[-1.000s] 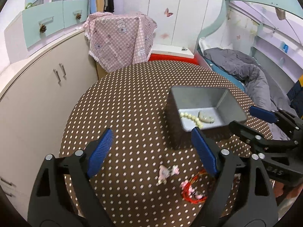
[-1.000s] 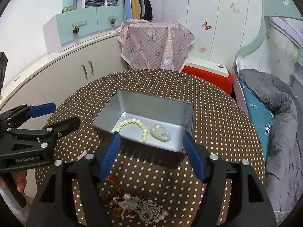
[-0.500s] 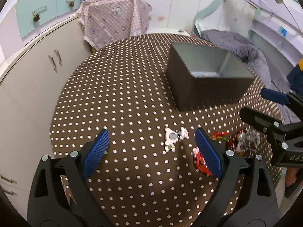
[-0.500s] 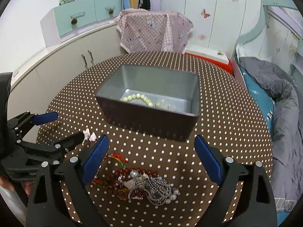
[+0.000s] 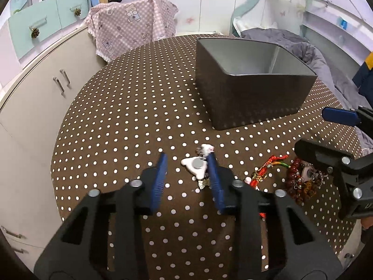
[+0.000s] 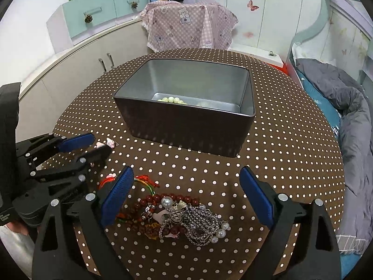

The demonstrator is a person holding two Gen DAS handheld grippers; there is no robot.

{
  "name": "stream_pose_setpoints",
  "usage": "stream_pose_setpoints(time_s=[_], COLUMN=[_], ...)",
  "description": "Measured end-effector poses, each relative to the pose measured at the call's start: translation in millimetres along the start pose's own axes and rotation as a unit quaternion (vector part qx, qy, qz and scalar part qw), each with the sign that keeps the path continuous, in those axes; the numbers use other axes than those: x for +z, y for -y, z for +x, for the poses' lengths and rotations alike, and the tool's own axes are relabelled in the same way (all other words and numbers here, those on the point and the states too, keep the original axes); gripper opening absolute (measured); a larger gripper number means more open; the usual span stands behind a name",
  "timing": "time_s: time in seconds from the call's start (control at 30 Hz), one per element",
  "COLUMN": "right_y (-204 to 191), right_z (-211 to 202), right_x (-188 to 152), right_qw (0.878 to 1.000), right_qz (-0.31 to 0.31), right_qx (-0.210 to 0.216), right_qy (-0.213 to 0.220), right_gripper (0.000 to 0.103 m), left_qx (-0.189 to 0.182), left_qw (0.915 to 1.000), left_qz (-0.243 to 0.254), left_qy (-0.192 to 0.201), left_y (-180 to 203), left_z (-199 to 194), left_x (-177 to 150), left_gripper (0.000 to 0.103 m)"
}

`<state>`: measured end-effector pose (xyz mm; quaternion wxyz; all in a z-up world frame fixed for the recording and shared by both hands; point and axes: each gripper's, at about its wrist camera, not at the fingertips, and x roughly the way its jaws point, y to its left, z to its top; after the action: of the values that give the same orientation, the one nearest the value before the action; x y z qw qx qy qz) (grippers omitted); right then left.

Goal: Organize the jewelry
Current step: 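Grasp the small white charm with the left tool, then grasp the small gold charm with the right tool while the left holds the white charm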

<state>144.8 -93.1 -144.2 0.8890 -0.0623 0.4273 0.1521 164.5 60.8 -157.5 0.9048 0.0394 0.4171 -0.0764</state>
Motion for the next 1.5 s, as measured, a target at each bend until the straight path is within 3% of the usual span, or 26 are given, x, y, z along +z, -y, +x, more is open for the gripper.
stream_pose_setpoints(time_s=[0.1, 0.33, 0.73, 0.97, 1.13, 1.23, 1.37, 1.5], right_y=[0, -2, -52, -80, -92, -95, -95, -93], right_z=[-1, -3, 12, 27, 38, 40, 40, 39], right_x=[0, 2, 11, 11, 9, 8, 7, 6], right_qw=[1.000, 1.000, 0.995, 0.988, 0.985, 0.985, 0.984, 0.984], right_qz=[0.001, -0.004, -0.069, -0.109, -0.128, -0.139, -0.144, -0.141], right_qx=[0.000, 0.006, 0.071, 0.108, 0.110, 0.101, 0.098, 0.102], right_qy=[0.001, 0.006, 0.008, -0.010, -0.019, -0.017, -0.017, -0.018], right_gripper=[0.088, 0.088, 0.087, 0.056, 0.036, 0.033, 0.008, 0.007], left_qx=[-0.001, -0.011, 0.010, 0.012, 0.007, 0.003, 0.003, 0.001], left_qw=[1.0000, 0.9997, 0.9979, 0.9967, 0.9963, 0.9964, 0.9964, 0.9965], left_qz=[0.001, -0.020, -0.058, -0.074, -0.080, -0.080, -0.080, -0.080], left_qy=[0.000, 0.003, 0.028, 0.030, 0.028, 0.028, 0.026, 0.026], left_y=[-1, -11, -43, -56, -60, -59, -59, -59], left_z=[-1, -7, -38, -42, -41, -40, -38, -37], left_x=[1, -1, -15, -23, -25, -26, -29, -27], left_gripper=[0.023, 0.023, 0.023, 0.023, 0.023, 0.023, 0.023, 0.023])
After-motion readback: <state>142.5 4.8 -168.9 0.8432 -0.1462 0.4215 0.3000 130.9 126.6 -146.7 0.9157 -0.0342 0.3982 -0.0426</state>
